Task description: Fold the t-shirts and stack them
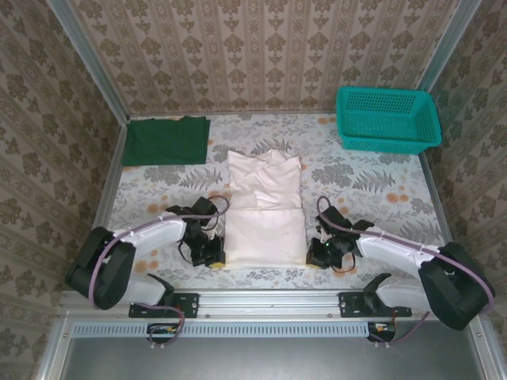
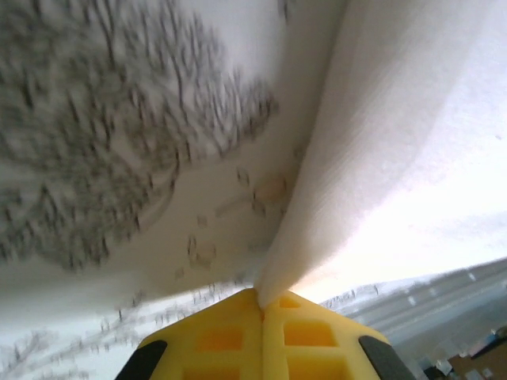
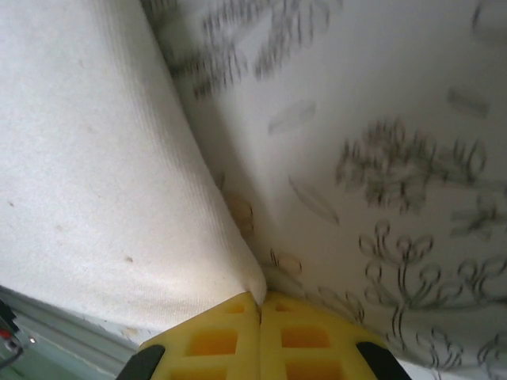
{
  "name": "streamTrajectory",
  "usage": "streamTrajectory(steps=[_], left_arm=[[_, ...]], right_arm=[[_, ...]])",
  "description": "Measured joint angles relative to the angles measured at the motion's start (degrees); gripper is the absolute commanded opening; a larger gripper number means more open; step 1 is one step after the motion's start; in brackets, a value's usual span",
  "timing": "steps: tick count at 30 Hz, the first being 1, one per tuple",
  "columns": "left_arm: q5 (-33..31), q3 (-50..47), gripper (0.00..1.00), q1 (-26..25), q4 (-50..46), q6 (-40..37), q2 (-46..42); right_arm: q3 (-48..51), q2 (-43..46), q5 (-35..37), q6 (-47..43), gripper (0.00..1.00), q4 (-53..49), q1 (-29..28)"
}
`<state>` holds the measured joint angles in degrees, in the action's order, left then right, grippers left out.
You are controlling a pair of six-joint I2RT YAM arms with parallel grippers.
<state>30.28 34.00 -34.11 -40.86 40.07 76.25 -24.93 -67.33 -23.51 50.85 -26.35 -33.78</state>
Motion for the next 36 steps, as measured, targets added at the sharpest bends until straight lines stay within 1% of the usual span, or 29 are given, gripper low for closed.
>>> streamTrajectory(steps=[4, 7, 10, 13, 16, 19, 24, 26, 28, 30, 33, 36], left_arm=[[1.9, 0.4, 0.0, -1.3, -2.4, 0.0, -4.2], [3.1, 3.1, 0.0, -2.6, -5.7, 0.0, -7.1], [4.0, 5.6, 0.0, -3.0, -8.6, -0.1, -10.9], [5.7, 6.4, 0.0, -3.0, -11.0, 0.0, -15.1], [7.1, 6.4, 0.0, -3.0, -13.0, 0.0, -17.6], [8.0, 6.4, 0.0, -3.0, -14.3, 0.0, -18.0], [9.3, 8.5, 0.0, -2.0, -16.3, 0.0, -17.4], [10.1, 11.9, 0.0, -0.4, -16.8, -0.2, -15.6], [11.2, 15.7, 0.0, 1.5, -15.9, -0.3, -13.1], [12.8, 18.7, 0.0, 3.7, -13.5, -0.1, -10.6], [14.4, 23.3, 0.0, 6.6, -9.5, 0.6, -5.1], [15.6, 29.6, 0.0, 9.1, -6.9, 0.6, 2.9]], right_arm=[[1.3, 7.1, -0.5, 3.0, 0.0, -2.2, -2.6], [1.3, 13.7, -0.5, 5.6, 0.0, -4.3, -4.2], [1.3, 20.5, -0.2, 8.4, 0.0, -6.5, -6.5], [1.3, 25.4, 0.5, 11.0, 0.0, -8.6, -8.8], [1.2, 27.6, 1.0, 12.9, 0.0, -10.5, -11.2], [0.0, 28.3, 2.4, 13.8, 0.0, -13.0, -13.4], [-5.2, 29.4, 5.4, 13.3, 0.0, -15.3, -13.7], [-8.3, 27.9, 5.9, 12.1, 0.0, -15.6, -12.3], [-11.4, 25.0, 6.3, 10.5, 0.0, -15.5, -9.4], [-13.9, 21.6, 6.2, 8.9, 0.0, -14.8, -5.2], [-16.7, 15.7, 5.0, 7.2, 0.0, -12.8, 3.1], [-20.2, 8.1, 3.6, 5.6, 0.0, -11.0, 9.6]])
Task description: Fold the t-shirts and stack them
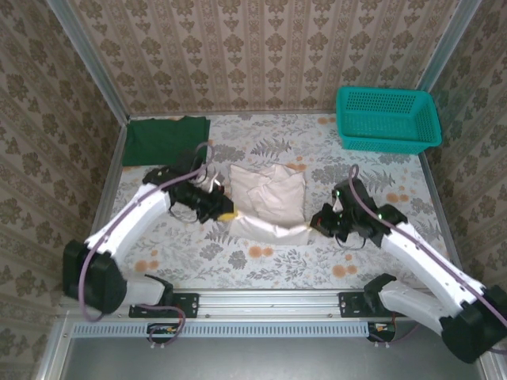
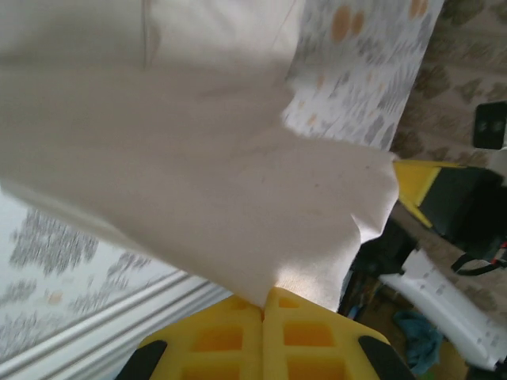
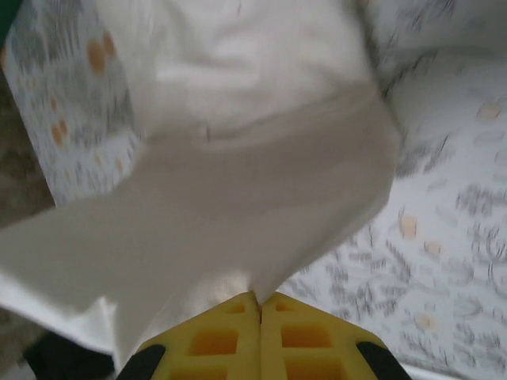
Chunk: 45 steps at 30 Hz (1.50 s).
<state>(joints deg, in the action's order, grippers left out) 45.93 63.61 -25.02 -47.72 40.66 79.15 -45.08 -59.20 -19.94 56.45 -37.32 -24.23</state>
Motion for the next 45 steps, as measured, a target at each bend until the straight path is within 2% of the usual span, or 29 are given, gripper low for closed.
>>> streamTrajectory(steps=[5, 16, 17, 18, 19, 20, 21, 22, 23, 25, 26, 31, 34, 38, 40, 45], left_arm=[[1.5, 8.8, 0.0, 4.1, 4.2, 0.0, 11.4], [2.3, 22.4, 0.0, 11.4, 9.2, 1.4, 32.2], [2.1, 24.7, 0.09, 11.9, 9.6, 1.8, 34.9], [1.8, 26.8, 0.18, 12.2, 9.7, 2.0, 37.0], [1.5, 29.8, 0.18, 12.6, 9.9, 2.6, 39.8], [1.2, 32.6, 0.2, 13.0, 10.2, 3.3, 42.4], [0.9, 34.6, 0.3, 13.5, 10.6, 3.7, 44.4], [0.6, 36.6, 0.46, 13.9, 11.4, 4.5, 46.4], [0.3, 38.2, 0.54, 14.5, 12.1, 5.5, 48.0], [-0.6, 40.7, 0.59, 15.2, 12.0, 6.8, 49.8], [-1.4, 42.2, 0.6, 15.4, 11.4, 7.0, 50.2], [-3.4, 46.3, 0.63, 15.7, 9.4, 4.8, 47.5], [-4.5, 41.9, 0.65, 15.3, 8.0, 1.0, 42.0], [-5.3, 33.8, 0.63, 13.5, 4.2, -6.1, 34.2], [-5.6, 30.5, 0.59, 11.1, 2.7, -9.0, 32.0], [-5.7, 23.1, 0.53, 2.3, 2.8, -12.0, 31.1]], right_arm=[[-12.5, -16.9, -1.7, -4.0, 0.0, 1.4, 4.8], [-40.7, -48.8, -1.9, -9.0, 0.0, 0.0, 9.2], [-43.4, -51.5, -1.7, -9.3, 0.0, -0.7, 9.7], [-45.6, -53.6, -1.5, -9.7, 0.05, -1.3, 10.0], [-48.9, -56.6, -1.3, -9.9, 0.19, -2.4, 10.5], [-51.8, -59.3, -1.0, -10.0, 0.26, -3.5, 11.0], [-54.6, -61.8, -0.8, -10.2, 0.27, -4.5, 11.4], [-57.6, -64.4, -0.6, -10.6, 0.34, -5.5, 12.0], [-59.7, -66.2, -0.3, -10.7, 0.4, -6.3, 12.5], [-62.5, -68.3, 0.3, -11.3, 0.51, -8.3, 13.5], [-63.3, -68.5, 0.7, -11.6, 0.65, -9.2, 14.0], [-62.6, -64.6, 0.8, -14.2, 0.64, -10.4, 15.7], [-51.8, -54.9, -0.5, -16.2, 0.61, -6.6, 15.5], [-33.8, -39.0, -3.1, -16.3, 0.49, 0.7, 12.2], [-26.8, -33.7, -5.1, -14.9, 0.42, 5.2, 9.2], [-17.1, -34.6, -8.5, -10.2, 0.31, 15.0, 2.4]])
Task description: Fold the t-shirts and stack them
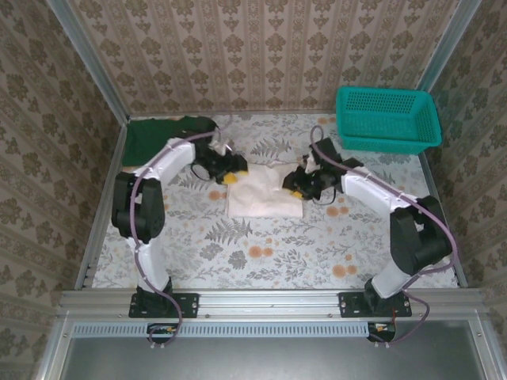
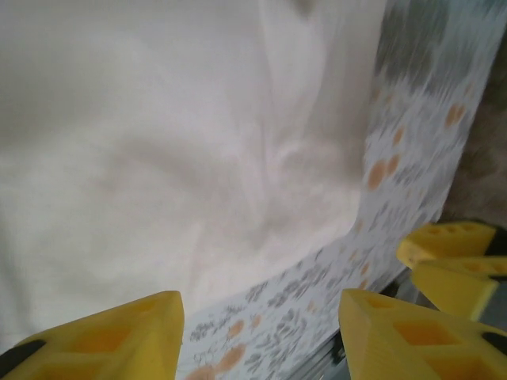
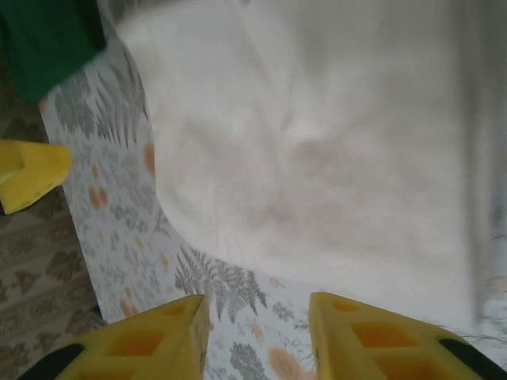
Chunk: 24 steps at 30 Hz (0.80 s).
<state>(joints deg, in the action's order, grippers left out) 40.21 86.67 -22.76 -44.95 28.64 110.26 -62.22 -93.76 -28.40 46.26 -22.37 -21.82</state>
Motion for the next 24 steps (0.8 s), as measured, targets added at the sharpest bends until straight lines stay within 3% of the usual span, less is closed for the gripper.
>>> streamTrajectory(steps=[4, 11, 17, 21, 24], left_arm=[[-1.1, -7.2, 0.5, -4.3, 2.9, 0.3, 0.2], [-6.9, -14.5, 0.5, -3.1, 7.7, 0.7, 1.9], [-9.1, -16.3, 0.53, -3.7, 9.9, 0.7, 0.4], [-9.4, -15.9, 0.61, -3.8, 9.4, 0.2, -0.3], [-12.1, -14.3, 0.65, -3.6, 6.9, -0.3, -0.7]], right_arm=[[5.1, -4.9, -0.5, 3.3, 0.29, 5.8, -1.5], [6.3, -9.3, -0.7, 3.2, 0.29, 8.5, -1.2], [11.0, -6.8, -2.0, 1.7, 0.46, 14.1, -0.1], [12.9, -4.7, -2.6, 1.6, 0.59, 16.3, 0.7], [13.9, -2.5, -0.9, 1.3, 0.6, 15.7, 1.3]])
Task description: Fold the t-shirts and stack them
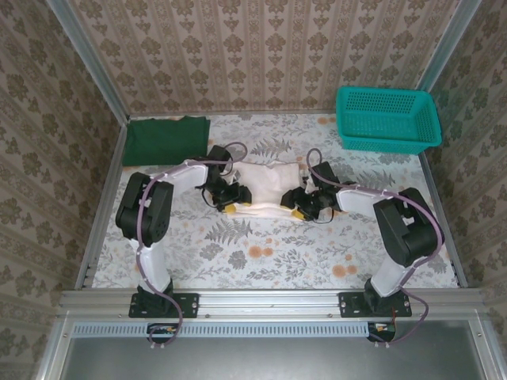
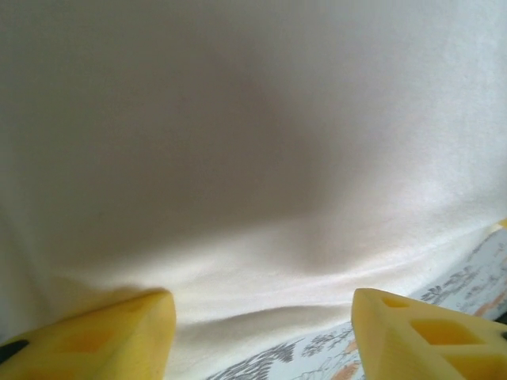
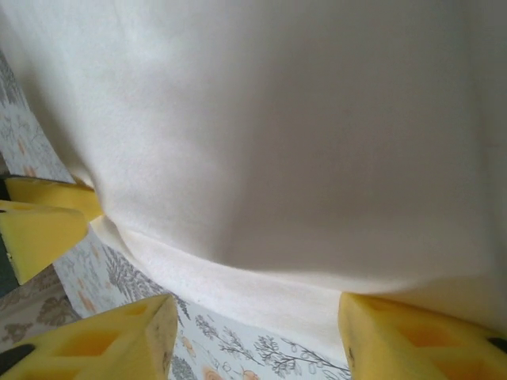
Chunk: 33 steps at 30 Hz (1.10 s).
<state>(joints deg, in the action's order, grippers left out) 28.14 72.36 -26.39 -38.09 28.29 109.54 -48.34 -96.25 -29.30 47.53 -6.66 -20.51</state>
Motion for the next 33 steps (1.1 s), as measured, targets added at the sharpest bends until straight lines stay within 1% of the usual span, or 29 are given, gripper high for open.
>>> streamTrajectory(steps=[3, 5, 6, 10, 14, 16, 21, 24, 26, 28, 31, 33], left_arm=[[-2.7, 2.5, 0.71, 1.4, -3.6, -0.6, -0.2], [-3.7, 3.9, 0.81, 2.9, -5.3, -1.1, -1.1], [-4.1, 4.7, 0.83, 3.8, -6.2, -1.4, -1.9], [-5.0, 10.7, 0.85, 7.3, -9.9, -2.5, -3.9], [-6.1, 18.5, 0.84, 9.1, -11.7, -5.4, -1.1], [-5.9, 22.3, 0.83, 9.0, -11.8, -6.6, 3.0], [-5.7, 28.0, 0.81, 7.1, -12.1, -8.9, 14.0], [-7.5, 30.3, 0.81, 5.4, -12.9, -10.5, 19.0], [-8.9, 31.3, 0.8, 4.8, -13.9, -11.9, 19.3], [-9.7, 32.8, 0.76, 4.3, -13.7, -12.9, 19.6], [-10.2, 33.2, 0.72, 3.6, -13.2, -13.5, 20.4], [-12.0, 33.2, 0.68, 3.0, -13.0, -13.7, 21.0]], right_arm=[[0.1, 1.9, 2.1, -0.5, 0.61, -2.7, 1.3], [0.3, 3.5, 3.1, -0.7, 0.62, -4.0, 2.0], [0.5, 5.1, 3.6, -0.8, 0.63, -4.6, 2.3], [0.8, 13.7, 6.4, -1.1, 0.64, -7.6, 2.4], [0.8, 21.6, 8.4, -2.0, 0.66, -9.5, 2.4], [0.9, 24.0, 9.6, -2.4, 0.66, -10.3, 2.4], [1.9, 25.0, 11.0, -2.4, 0.65, -12.2, 2.4], [1.9, 25.1, 11.3, -2.3, 0.64, -15.9, 2.4], [2.1, 25.8, 11.8, -2.3, 0.64, -17.5, 2.3], [2.9, 27.6, 12.6, -1.9, 0.64, -18.6, 2.3], [3.9, 30.1, 13.3, -0.8, 0.62, -20.2, 2.2], [4.2, 31.0, 13.9, 0.0, 0.63, -21.0, 2.1]])
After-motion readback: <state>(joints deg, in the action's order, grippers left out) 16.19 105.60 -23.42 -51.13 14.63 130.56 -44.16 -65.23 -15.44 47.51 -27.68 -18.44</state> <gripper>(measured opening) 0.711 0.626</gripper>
